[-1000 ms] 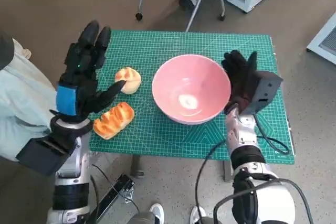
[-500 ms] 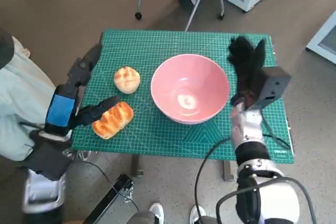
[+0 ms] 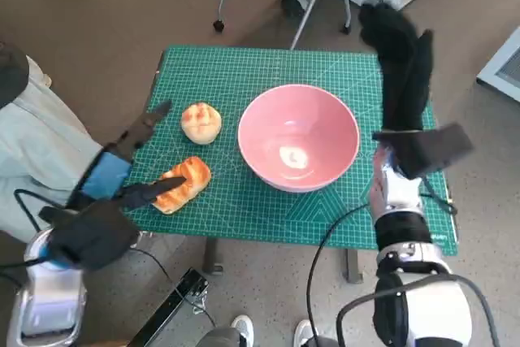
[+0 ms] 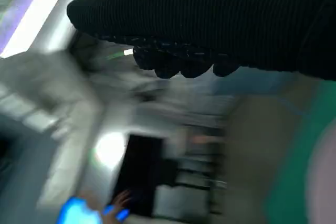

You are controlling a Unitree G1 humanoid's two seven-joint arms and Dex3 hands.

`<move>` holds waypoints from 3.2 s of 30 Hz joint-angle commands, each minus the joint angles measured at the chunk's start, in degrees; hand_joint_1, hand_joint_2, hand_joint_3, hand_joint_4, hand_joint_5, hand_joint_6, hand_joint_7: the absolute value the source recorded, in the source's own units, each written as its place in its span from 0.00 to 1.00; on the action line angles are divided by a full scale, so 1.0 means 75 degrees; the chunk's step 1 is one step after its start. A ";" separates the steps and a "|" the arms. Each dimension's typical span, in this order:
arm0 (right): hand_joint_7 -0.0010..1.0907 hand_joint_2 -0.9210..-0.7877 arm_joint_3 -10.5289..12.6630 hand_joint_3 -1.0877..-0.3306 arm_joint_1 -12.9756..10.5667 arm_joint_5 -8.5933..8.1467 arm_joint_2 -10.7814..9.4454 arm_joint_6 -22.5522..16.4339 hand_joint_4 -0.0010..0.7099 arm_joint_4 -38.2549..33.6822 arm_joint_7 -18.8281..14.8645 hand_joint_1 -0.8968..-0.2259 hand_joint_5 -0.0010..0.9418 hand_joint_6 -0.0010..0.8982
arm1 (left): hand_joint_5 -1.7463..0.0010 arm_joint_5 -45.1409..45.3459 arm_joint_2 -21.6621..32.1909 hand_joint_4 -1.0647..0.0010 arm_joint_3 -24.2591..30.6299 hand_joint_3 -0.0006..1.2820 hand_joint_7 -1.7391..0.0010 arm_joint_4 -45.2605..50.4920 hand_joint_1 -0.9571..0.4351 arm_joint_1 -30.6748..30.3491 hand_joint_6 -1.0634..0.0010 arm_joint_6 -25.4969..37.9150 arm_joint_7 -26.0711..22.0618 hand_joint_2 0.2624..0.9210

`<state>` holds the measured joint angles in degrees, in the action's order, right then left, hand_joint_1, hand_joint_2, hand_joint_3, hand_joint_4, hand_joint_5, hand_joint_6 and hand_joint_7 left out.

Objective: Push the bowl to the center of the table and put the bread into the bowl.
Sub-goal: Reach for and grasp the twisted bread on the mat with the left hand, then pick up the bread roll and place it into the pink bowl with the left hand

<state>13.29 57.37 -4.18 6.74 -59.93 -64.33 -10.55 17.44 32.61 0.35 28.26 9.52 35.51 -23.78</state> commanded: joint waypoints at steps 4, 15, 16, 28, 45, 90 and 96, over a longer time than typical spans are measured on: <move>0.69 0.00 -0.0297 0.33 -0.0387 -0.0137 0.0021 -0.0872 0.51 0.0476 -0.0585 0.53 0.02 0.08 | 0.99 0.1142 -0.0013 0.89 -0.1262 0.00 0.97 -0.0148 0.36 0.0548 0.79 0.1328 0.0161 0.86; 0.72 0.00 -0.0413 0.36 -0.0596 -0.0662 -0.0168 -0.0798 0.49 0.0868 -0.1029 0.53 0.01 0.08 | 0.99 0.2286 -0.0556 0.85 -0.2625 0.00 0.98 -0.1731 0.33 0.1446 0.77 0.2235 0.0535 0.88; 0.73 0.00 -0.0419 0.36 -0.0608 -0.0693 -0.0178 -0.0783 0.49 0.0888 -0.1054 0.53 0.01 0.08 | 0.99 0.2319 -0.0609 0.84 -0.2670 0.00 0.98 -0.1881 0.33 0.1507 0.77 0.2265 0.0553 0.88; 0.75 0.00 -0.0418 0.43 -0.0711 -0.0944 -0.0247 -0.0660 0.49 0.1012 -0.1246 0.49 0.01 0.07 | 0.95 0.2275 -0.1030 0.68 -0.2722 0.00 0.96 -0.3825 0.42 0.1992 0.66 0.1826 0.1137 0.88; 0.75 0.00 -0.0425 0.44 -0.0766 -0.0742 -0.0196 -0.0775 0.50 0.0991 -0.1040 0.50 0.01 0.06 | 0.31 0.2095 -0.0619 0.30 -0.1510 0.38 0.37 -0.1817 0.69 0.1333 0.33 0.0731 0.1434 0.60; 0.72 0.00 -0.0408 0.42 -0.0925 -0.0265 0.0076 -0.1118 0.52 0.0850 -0.0437 0.45 0.01 0.06 | 0.36 0.1799 -0.1796 0.31 -0.2426 0.04 0.33 -0.7263 0.69 0.5480 0.41 -0.7324 0.3046 1.00; 0.71 0.00 -0.0405 0.43 -0.0967 -0.0330 0.0102 -0.1095 0.52 0.0895 -0.0480 0.45 0.01 0.06 | 0.49 0.1389 -0.1783 0.65 -0.2681 0.16 0.42 -0.8519 0.64 0.5877 0.74 -0.7548 0.1626 0.95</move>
<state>10.23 51.91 -6.51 7.00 -68.45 -57.15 -14.10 29.84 18.94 -18.67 -31.90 51.26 -20.32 -5.40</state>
